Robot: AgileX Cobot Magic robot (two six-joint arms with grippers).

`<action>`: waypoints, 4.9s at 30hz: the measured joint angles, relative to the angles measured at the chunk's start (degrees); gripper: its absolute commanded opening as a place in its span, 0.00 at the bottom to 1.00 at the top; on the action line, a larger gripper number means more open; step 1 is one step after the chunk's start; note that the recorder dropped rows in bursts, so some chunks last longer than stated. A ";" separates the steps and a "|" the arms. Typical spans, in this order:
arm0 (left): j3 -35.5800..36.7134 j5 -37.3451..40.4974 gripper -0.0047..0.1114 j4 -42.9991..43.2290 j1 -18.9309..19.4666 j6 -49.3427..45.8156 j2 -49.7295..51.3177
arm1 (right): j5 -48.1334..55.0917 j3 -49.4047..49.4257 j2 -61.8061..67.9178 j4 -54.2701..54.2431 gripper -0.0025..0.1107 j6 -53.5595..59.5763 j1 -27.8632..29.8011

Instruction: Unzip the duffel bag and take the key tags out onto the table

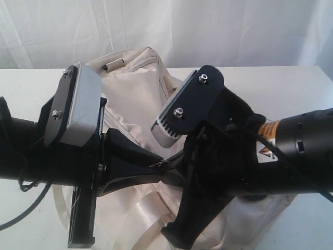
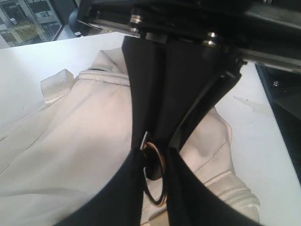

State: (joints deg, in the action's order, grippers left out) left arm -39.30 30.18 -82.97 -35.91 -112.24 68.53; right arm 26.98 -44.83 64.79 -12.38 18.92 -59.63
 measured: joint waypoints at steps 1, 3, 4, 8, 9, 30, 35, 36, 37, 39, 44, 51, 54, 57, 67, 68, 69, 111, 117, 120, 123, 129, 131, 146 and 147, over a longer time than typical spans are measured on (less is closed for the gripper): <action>0.00 -0.11 0.04 0.00 0.00 0.00 0.00 | 0.00 0.00 0.00 0.83 0.02 0.40 0.00; 0.00 -0.11 0.04 0.11 -0.13 0.00 0.00 | 0.09 0.00 0.00 2.10 0.02 0.65 0.00; 0.00 -0.24 0.04 0.11 -0.12 0.00 0.00 | 0.09 -0.08 0.00 2.67 0.02 0.65 0.00; 0.00 -0.36 0.04 0.11 -0.12 0.00 0.00 | 0.45 -0.23 0.00 5.22 0.02 0.78 -0.11; 0.00 -0.36 0.04 0.11 -0.12 0.00 0.00 | 0.97 -0.22 0.00 5.85 0.02 0.78 -0.21; 0.00 0.14 0.04 -1.41 -0.12 0.00 -0.60 | 8.80 0.18 -2.73 9.72 0.64 1.02 -0.20; 0.00 -0.39 0.04 -0.19 -0.12 0.00 -0.60 | 5.14 0.18 -1.20 10.86 0.60 1.16 -0.20; 0.00 -0.81 0.04 0.04 -0.12 0.00 -0.60 | 4.83 0.18 -0.59 10.97 0.58 1.16 -0.20; 0.00 -1.16 0.04 0.17 -0.12 0.00 -0.60 | 4.54 0.18 0.47 10.97 0.57 1.16 -0.20; 0.00 -1.50 0.04 0.30 -0.12 0.00 -0.60 | 4.42 0.18 2.01 10.97 0.52 1.16 -0.20; 0.00 -3.40 0.04 0.30 -0.12 0.12 -0.60 | 3.61 0.18 5.34 11.08 0.35 1.16 -0.20; 0.00 -6.39 0.04 5.42 -0.12 3.47 -0.69 | 2.97 0.18 5.69 11.18 0.12 1.16 -0.20; 0.00 -8.01 0.04 6.67 -0.12 4.78 -0.69 | 3.10 0.18 5.69 11.18 0.02 1.16 -0.20; 0.00 -11.12 0.04 7.65 -0.12 6.47 -0.69 | 4.07 0.18 5.69 11.39 0.02 1.16 -0.20; 0.00 -20.45 0.04 9.57 -0.12 7.10 -0.69 | 7.57 -0.02 5.79 13.51 0.02 1.02 -0.20; 0.00 -22.23 0.04 9.77 -0.12 7.10 -0.69 | 8.04 -0.02 5.79 14.16 0.02 0.46 -0.20; 0.00 -24.33 0.04 9.79 -0.12 7.10 -0.69 | 8.47 -0.02 5.79 14.85 0.02 -0.12 -0.20; 1.21 -10.59 0.04 25.65 1.37 42.40 -5.28 | 19.74 -5.27 -3.75 35.50 0.62 -34.48 0.02; -8.89 5.05 0.04 56.62 1.37 69.43 -5.38 | 5.73 -5.68 1.68 10.42 0.62 -10.15 -0.35; -10.97 4.30 0.04 65.99 1.37 73.69 -5.38 | -1.02 -5.68 6.19 6.33 0.62 -1.82 -2.64; -10.95 1.46 0.04 67.93 1.37 74.23 -4.74 | -5.85 -5.68 9.09 5.80 0.60 1.78 -3.96; -10.95 -3.01 0.04 68.91 1.37 74.35 -3.24 | -11.26 -5.81 12.62 10.13 0.48 4.64 -4.30; -10.95 -4.19 0.04 69.03 1.37 74.35 -3.09 | -11.26 -5.81 13.39 12.38 0.47 4.64 -4.30; -11.13 -6.01 0.04 69.11 1.37 74.35 -3.00 | -13.89 -5.81 16.69 18.88 0.39 4.74 -4.30; -11.13 -6.01 0.04 69.11 1.37 74.35 -3.00 | -13.89 -5.81 16.69 19.17 0.39 4.74 -4.30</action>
State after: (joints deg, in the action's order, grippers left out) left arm -50.44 24.17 -13.86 -34.55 -37.88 65.54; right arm 13.08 -50.64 81.49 6.79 23.66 -63.93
